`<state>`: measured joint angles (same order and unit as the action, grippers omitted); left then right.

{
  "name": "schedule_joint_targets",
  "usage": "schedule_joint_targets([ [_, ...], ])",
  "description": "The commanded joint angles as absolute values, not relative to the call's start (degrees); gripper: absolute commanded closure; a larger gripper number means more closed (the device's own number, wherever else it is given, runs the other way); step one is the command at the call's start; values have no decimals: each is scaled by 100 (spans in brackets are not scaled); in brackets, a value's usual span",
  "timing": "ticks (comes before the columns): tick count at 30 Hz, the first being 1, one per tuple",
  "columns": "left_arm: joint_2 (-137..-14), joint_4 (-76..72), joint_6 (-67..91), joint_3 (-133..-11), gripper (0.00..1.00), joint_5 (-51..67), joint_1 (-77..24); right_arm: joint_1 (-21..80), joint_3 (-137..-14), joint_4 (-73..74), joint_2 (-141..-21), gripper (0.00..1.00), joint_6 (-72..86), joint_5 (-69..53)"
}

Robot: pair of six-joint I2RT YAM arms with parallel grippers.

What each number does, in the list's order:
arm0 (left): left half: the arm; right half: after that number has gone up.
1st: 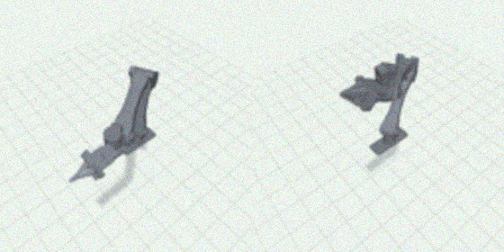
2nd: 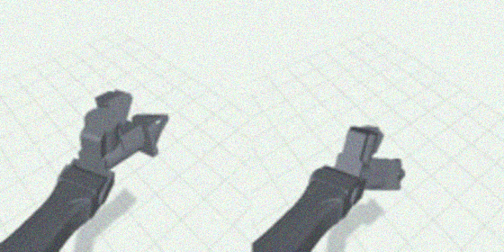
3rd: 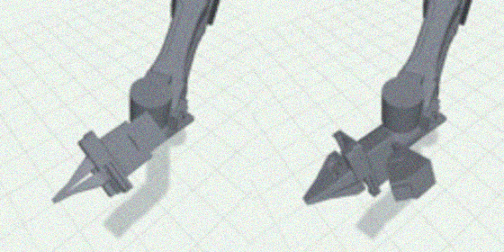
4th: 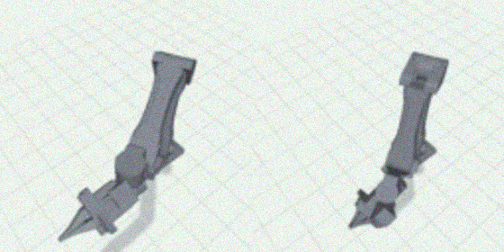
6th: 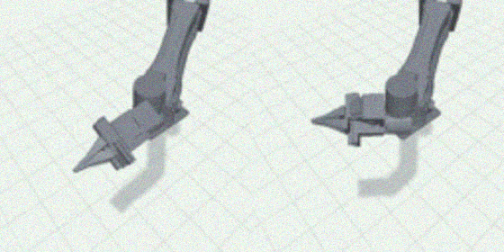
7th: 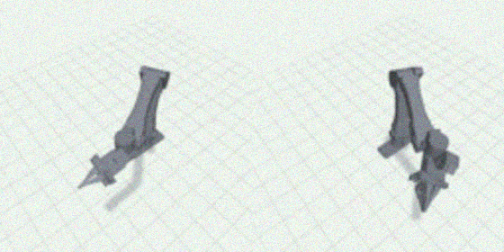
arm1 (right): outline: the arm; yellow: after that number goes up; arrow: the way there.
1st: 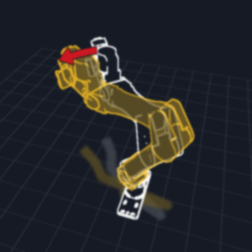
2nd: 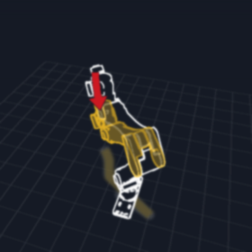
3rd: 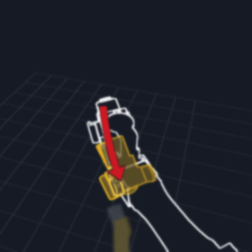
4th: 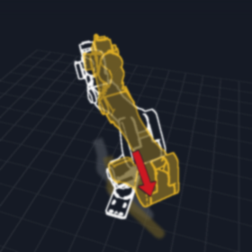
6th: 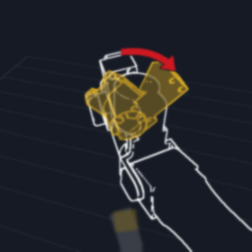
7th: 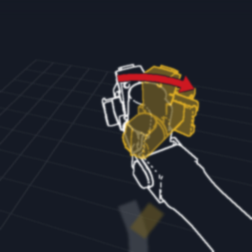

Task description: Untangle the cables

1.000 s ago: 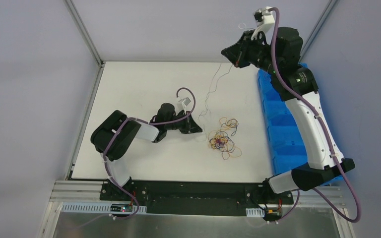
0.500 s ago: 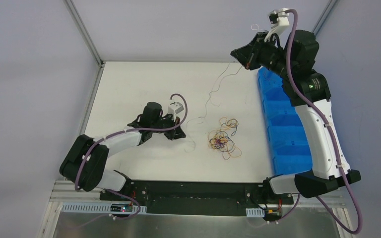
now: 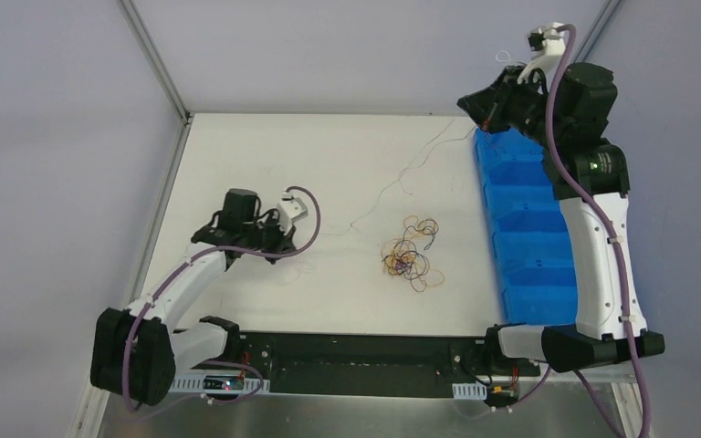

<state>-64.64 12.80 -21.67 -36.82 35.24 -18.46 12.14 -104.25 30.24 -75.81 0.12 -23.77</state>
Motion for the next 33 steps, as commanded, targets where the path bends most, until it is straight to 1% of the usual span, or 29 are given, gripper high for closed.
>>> schedule_joint_targets([
  [1, -6004, 3287, -4961, -3614, 100, 3546, -633, 575, -10235, 3288, -7113, 100, -303, -2883],
  [5, -6162, 3891, -5825, -3576, 100, 3628, 296, 124, -10111, 3372, -7016, 100, -367, -3132],
  [11, -6506, 3920, -6389, -3422, 100, 3428, 872, -311, -10022, 3411, -7004, 100, -608, -3155],
  [14, -6501, 4007, -6409, -3492, 100, 3576, 1071, -496, -10094, 3468, -7097, 100, -525, -3481],
  [16, -6323, 4117, -6048, -3753, 100, 4055, 1065, -469, -10075, 3564, -7140, 100, -334, -3951],
  [19, -6098, 4140, -4889, -4403, 100, 4609, 843, -111, -9769, 3551, -7147, 100, -23, -4268],
  [22, -6090, 4139, -3776, -5089, 100, 4952, 636, 677, -9335, 3478, -7135, 100, 109, -4388],
  [23, -6099, 4133, -3377, -5360, 100, 5001, 570, 1132, -9157, 3462, -7152, 100, 137, -4364],
  [24, -6104, 4120, -3121, -5534, 100, 5036, 521, 1460, -9060, 3499, -7209, 93, 126, -4359],
  [25, -6096, 4095, -2871, -5726, 100, 5060, 467, 1743, -9032, 3628, -7303, 75, 60, -4370],
  [26, -6090, 4062, -2633, -5907, 100, 5078, 433, 1987, -9068, 3875, -7455, 54, -176, -4383],
  [27, -6076, 4028, -2422, -6086, 100, 5080, 396, 2120, -9122, 4043, -7657, 39, -279, -4408],
  [28, -6075, 4018, -2256, -6291, 100, 5145, 351, 2207, -9164, 4117, -7776, 27, -289, -4439],
  [30, -6085, 3989, -1976, -6654, 100, 5248, 216, 2346, -9186, 4001, -7888, 13, -324, -4392],
  [31, -6095, 3964, -1836, -6843, 100, 5280, 102, 2441, -9176, 3827, -7899, 10, -359, -4339],
  [33, -6136, 3888, -1526, -7159, 100, 5317, -189, 2681, -9198, 3456, -7949, 6, -455, -4224],
])
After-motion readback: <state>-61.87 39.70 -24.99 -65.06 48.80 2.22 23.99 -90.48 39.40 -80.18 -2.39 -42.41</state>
